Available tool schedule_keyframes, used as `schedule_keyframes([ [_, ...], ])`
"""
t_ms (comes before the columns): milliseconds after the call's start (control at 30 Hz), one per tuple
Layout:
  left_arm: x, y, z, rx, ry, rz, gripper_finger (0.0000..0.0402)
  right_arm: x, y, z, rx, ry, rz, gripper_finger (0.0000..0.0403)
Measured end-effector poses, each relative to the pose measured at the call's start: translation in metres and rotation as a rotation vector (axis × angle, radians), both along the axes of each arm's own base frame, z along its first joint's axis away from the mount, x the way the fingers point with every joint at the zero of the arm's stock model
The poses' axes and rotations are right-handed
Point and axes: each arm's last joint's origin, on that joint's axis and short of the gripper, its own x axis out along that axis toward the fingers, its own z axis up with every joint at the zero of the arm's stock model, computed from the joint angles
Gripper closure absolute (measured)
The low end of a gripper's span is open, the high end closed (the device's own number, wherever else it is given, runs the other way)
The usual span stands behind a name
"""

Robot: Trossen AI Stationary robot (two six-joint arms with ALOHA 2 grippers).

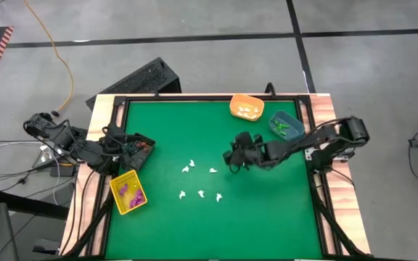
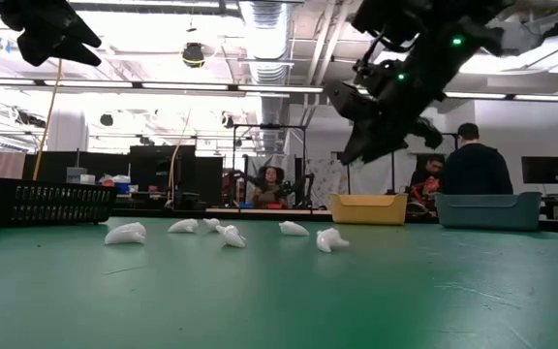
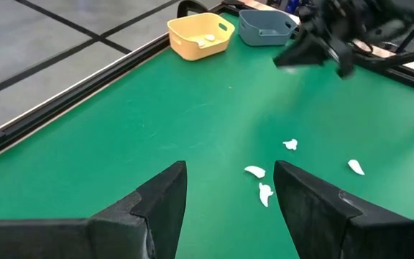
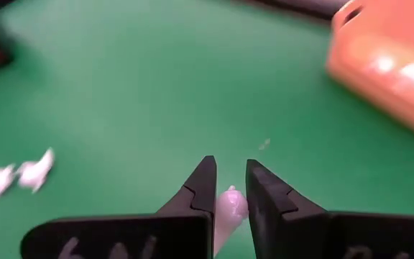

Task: Sort Halloween decoration
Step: Put the white ghost toy into the light orange bin

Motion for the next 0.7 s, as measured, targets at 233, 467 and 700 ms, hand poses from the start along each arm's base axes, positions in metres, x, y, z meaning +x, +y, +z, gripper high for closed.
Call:
schedule_keyframes([
  [233, 0.0, 0.0, 0.0, -0.004, -0.002, 0.002, 0.0202, -0.014, -0.069, 0.023, -0.062, 0.006, -0.166, 0.0345],
  [467, 0.0, 0.0, 0.0, -0.01, -0.005, 0.004, 0.0202, -0.034, -0.133, 0.026, -0.018, -0.006, -0.356, 0.0344],
  [700, 0.0, 0.0, 0.0, -0.018, -0.011, 0.015, 0.0202, -0.05, -0.177, 0.016, 0.07, -0.013, -0.441, 0.0342],
])
